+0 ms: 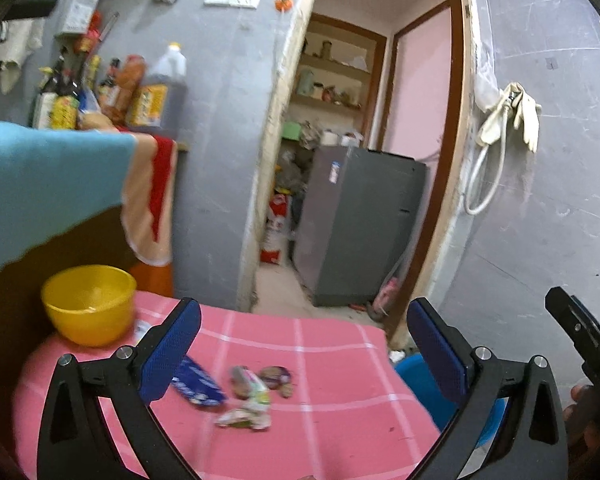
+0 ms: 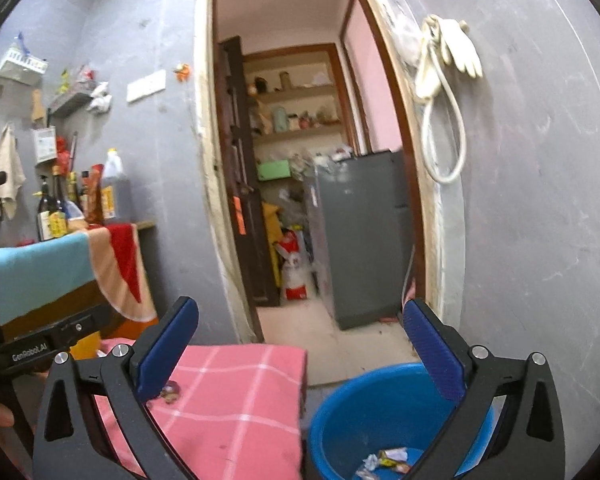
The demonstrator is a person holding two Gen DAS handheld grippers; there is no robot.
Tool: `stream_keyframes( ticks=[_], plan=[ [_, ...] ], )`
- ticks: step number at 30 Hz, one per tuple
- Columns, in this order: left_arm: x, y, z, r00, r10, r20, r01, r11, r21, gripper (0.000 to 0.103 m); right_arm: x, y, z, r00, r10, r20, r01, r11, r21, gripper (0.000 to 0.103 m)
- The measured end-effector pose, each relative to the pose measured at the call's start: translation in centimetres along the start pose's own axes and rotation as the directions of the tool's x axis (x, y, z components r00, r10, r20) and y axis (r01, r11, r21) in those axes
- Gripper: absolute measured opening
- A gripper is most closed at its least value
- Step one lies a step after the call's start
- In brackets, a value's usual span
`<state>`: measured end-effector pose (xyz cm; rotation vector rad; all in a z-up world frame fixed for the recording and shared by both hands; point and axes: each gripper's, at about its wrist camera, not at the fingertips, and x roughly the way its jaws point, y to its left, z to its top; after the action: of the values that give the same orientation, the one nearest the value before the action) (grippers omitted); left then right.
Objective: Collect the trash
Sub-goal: 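Move both open tools back over the trash on the table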
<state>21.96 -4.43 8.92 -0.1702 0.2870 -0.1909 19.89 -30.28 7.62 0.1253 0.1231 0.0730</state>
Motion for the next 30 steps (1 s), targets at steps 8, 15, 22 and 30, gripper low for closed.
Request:
stream_keyframes(
  ticks=[8, 15, 22, 30],
  plan=[
    [-4.0, 3.7, 0.5, 0.992, 0.093, 0.083, -0.096, 0.995, 0.027, 0.101, -0.7, 4.6, 0.2, 0.997, 0.041, 0.057, -0.039, 0.998, -0.039, 0.103],
    [-5.8, 6.8, 0.3, 0.988, 0.121, 0.093, -0.125, 0.992, 0.034, 0.101, -0.7, 8.6, 0.0, 0.993, 0.080, 0.088, -0.073, 0.994, -0.081, 0.103],
    [-5.7, 8.1, -0.3, 0.984, 0.148, 0.095, -0.153, 0.987, 0.054, 0.101, 0.1, 11.3, -0.9, 0.989, 0.120, 0.088, -0.107, 0.985, -0.137, 0.103],
    [-2.7, 8.6, -1.9, 0.989, 0.151, 0.000, -0.150, 0.983, 0.106, 0.101, 2.3, 12.7, -2.9, 0.989, 0.143, 0.025, -0.135, 0.970, -0.200, 0.103]
  ],
)
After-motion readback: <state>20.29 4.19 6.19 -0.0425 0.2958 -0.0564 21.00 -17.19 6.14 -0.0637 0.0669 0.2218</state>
